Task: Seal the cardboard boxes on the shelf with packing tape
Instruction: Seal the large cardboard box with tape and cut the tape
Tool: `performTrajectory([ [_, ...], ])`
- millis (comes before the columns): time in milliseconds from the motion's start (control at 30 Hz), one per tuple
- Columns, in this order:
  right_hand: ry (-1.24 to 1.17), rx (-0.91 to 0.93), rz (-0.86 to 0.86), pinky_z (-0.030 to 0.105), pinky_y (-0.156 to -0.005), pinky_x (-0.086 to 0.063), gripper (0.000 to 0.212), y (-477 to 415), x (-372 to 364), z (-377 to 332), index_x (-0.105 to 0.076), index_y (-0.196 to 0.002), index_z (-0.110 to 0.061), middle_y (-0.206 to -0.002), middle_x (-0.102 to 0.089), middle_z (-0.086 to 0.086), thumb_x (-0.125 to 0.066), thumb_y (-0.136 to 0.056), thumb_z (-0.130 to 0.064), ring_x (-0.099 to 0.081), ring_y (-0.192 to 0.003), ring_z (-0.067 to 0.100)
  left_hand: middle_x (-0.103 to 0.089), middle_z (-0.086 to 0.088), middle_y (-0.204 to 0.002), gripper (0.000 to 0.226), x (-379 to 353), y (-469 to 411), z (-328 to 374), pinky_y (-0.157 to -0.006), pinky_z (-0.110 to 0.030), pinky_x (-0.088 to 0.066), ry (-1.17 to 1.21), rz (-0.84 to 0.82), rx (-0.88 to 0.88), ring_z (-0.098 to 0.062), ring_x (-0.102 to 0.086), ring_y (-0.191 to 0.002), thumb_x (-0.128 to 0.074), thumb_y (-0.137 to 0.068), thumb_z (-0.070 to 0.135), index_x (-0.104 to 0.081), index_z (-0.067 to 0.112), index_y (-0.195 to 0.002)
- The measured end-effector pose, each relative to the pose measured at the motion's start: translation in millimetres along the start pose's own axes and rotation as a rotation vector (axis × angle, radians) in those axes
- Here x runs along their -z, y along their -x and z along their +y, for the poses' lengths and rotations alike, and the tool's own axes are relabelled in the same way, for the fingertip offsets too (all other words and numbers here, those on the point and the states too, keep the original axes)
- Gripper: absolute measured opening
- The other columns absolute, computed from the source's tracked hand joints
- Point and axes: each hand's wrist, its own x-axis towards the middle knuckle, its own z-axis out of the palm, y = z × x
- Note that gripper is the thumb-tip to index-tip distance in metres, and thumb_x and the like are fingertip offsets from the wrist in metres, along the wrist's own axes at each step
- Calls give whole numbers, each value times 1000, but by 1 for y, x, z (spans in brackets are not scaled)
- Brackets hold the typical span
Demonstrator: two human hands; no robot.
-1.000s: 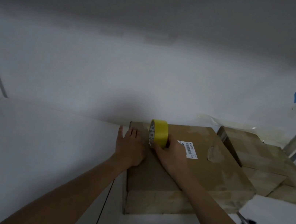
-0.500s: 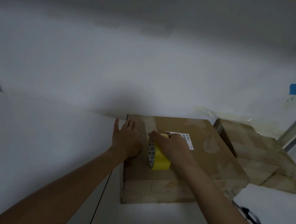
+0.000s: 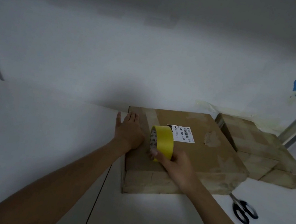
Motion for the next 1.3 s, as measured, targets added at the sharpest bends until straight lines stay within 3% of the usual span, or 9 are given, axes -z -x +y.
performTrajectory([
  [67, -26, 11, 65, 15, -50, -28, 48, 4, -2, 3, -70, -73, -7, -49, -50, -8, -65, -78, -55, -42, -46, 4, -11, -9, -166, 59, 1, 0, 1, -121, -52, 11, -2, 3, -3, -17, -4, -153, -18, -105, 28, -9, 4, -157],
  [200, 44, -19, 229, 17, -48, -28, 38, 5, -4, -2, -62, -44, -37, -37, -46, -13, -66, -80, -48, -43, -39, 3, -11, -8, -166, 59, 2, 1, 1, -120, -53, 12, -18, -4, 5, -17, -4, -153, -18, -104, 30, -9, 5, -157],
  [367, 113, -152, 345, 31, -53, -38, 69, -8, -5, -13, -61, -57, -4, -58, -64, 12, -61, -71, -72, -56, -49, 21, -12, -8, -166, 61, 4, 1, 2, -118, -58, 13, -78, -18, 12, -18, -5, -153, -18, -104, 31, -8, 4, -157],
  [600, 150, -280, 306, 34, -61, -45, 60, -10, -5, -29, -69, -64, -11, -71, -71, 3, -64, -73, -69, -67, -68, 20, -13, -9, -166, 60, 8, 2, 3, -118, -61, 10, -128, -26, -16, -19, -6, -153, -19, -104, 31, -10, 4, -157],
  [800, -1, -363, 198, 25, -66, -52, 42, 5, 8, -43, -71, -94, -9, -81, -71, 2, -72, -79, -48, -68, -67, 10, -20, -11, -164, 57, 10, 5, 3, -118, -64, 5, -150, 4, -44, -21, -14, -152, -21, -104, 29, -20, 2, -155],
  [867, 16, -357, 177, 17, -58, -48, 39, 8, 8, -47, -69, -92, -8, -67, -64, -8, -71, -81, -46, -63, -54, 4, -22, -11, -163, 57, 9, 5, 3, -118, -63, 4, -155, 10, -45, -22, -16, -152, -21, -105, 29, -20, 1, -155],
  [967, -60, -380, 175, 20, -64, -54, 27, 11, 8, -56, -67, -85, -17, -78, -69, 3, -73, -82, -43, -64, -65, 12, -23, -12, -163, 58, 8, 3, 4, -119, -62, 3, -158, 7, -31, -22, -17, -151, -21, -105, 29, -18, 0, -155],
  [1100, -284, -406, 177, 10, -33, -38, 31, 26, 14, -65, -61, -71, -5, -55, -57, 4, -71, -86, -30, -49, -46, 14, -22, -12, -163, 59, 9, 3, 4, -119, -60, 3, -151, 2, -38, -22, -17, -151, -22, -104, 28, -17, -1, -154],
  [1300, -320, -346, 107, 9, -51, -45, 51, 45, 5, -54, -57, -51, -8, -46, -57, 6, -59, -92, -37, -56, -44, 12, -21, -14, -163, 58, 6, 3, 4, -120, -59, 3, -127, 5, -35, -23, -15, -152, -22, -104, 27, -15, -3, -154],
])
